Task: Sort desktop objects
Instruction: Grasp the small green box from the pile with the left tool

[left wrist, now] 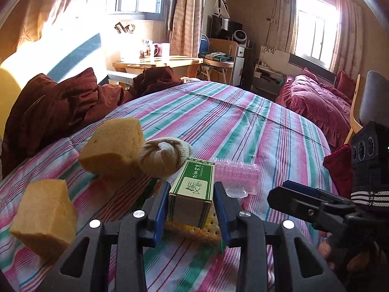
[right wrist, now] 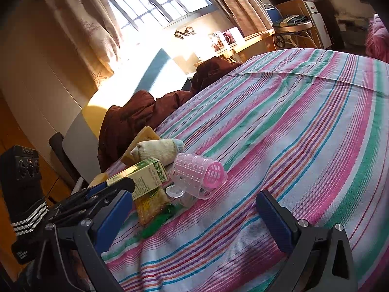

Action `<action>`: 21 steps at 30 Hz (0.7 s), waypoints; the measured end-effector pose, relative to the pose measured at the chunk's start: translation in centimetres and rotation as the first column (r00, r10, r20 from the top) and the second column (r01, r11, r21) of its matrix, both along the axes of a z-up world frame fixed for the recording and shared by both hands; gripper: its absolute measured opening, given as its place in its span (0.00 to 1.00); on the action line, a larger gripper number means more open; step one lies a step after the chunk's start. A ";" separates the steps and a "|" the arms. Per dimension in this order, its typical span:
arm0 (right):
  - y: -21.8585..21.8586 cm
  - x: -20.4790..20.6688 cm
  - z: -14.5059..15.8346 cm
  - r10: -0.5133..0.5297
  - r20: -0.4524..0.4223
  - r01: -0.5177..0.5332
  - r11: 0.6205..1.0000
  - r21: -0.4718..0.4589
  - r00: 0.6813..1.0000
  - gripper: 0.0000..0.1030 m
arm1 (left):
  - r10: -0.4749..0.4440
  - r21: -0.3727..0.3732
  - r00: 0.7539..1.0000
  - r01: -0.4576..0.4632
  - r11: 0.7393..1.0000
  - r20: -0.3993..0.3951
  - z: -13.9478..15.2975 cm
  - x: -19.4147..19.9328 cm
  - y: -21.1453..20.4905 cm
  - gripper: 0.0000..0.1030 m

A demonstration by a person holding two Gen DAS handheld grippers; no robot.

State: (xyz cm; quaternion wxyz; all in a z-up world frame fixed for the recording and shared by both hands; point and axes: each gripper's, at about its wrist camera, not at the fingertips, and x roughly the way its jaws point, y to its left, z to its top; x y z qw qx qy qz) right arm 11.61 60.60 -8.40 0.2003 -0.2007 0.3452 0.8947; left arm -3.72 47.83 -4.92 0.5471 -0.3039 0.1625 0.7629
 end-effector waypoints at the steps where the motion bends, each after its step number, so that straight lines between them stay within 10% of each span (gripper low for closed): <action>1: 0.0 -0.1 0.0 0.001 0.007 -0.001 1.000 0.001 1.000 1.00 | 0.008 0.008 1.000 -0.008 1.000 0.005 0.2 0.1 -0.6 0.34; 21: 0.8 -6.0 1.5 0.023 0.316 -0.076 0.985 0.155 0.948 0.85 | 0.299 0.007 0.948 -0.301 0.954 0.108 -2.5 1.6 -19.9 0.32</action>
